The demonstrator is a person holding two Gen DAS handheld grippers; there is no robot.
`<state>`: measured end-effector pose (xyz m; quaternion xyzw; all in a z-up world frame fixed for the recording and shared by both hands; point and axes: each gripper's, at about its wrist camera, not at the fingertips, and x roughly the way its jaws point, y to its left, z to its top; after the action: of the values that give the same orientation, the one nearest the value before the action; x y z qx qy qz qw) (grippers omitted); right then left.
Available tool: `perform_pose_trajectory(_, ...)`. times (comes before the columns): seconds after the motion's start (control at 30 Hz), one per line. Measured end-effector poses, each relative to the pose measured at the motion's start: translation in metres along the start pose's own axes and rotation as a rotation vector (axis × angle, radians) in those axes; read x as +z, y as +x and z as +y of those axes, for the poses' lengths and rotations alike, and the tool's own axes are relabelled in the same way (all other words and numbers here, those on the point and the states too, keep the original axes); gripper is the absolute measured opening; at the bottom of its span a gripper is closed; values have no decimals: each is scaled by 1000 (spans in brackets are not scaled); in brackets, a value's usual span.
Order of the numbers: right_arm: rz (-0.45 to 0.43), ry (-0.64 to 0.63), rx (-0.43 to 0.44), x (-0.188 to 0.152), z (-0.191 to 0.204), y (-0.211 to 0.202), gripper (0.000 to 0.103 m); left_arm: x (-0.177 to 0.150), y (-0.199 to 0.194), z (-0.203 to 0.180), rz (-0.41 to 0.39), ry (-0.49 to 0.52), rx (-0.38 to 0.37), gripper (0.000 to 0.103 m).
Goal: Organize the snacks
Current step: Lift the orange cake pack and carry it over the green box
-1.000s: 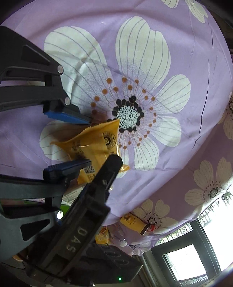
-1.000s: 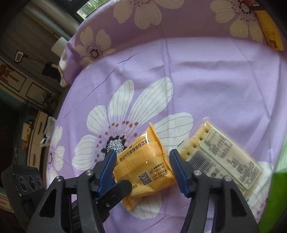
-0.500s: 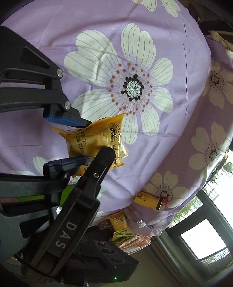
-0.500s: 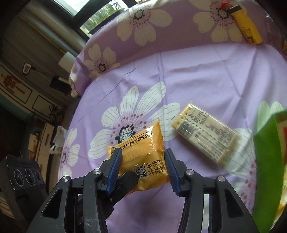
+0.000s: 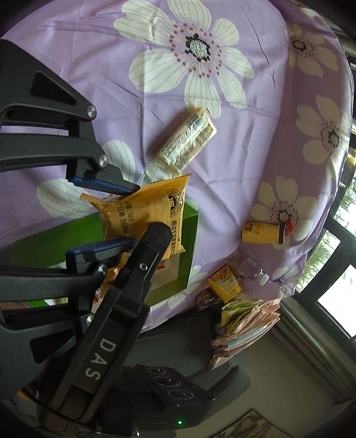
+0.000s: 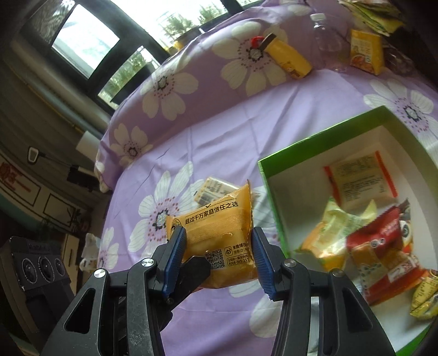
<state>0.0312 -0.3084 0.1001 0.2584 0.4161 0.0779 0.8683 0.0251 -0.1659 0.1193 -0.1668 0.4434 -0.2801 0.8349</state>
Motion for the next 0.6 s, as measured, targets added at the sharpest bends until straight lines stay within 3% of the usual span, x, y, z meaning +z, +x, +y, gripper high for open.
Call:
perform_pose_trajectory(0.27,-84,72,-44,12,-48,-36,52,5,39,-47,46,103,-61,30)
perform_pose_trajectory(0.6,-91,218,-68,16,-106,-51,52,0,84,-80,129,163,-76,30)
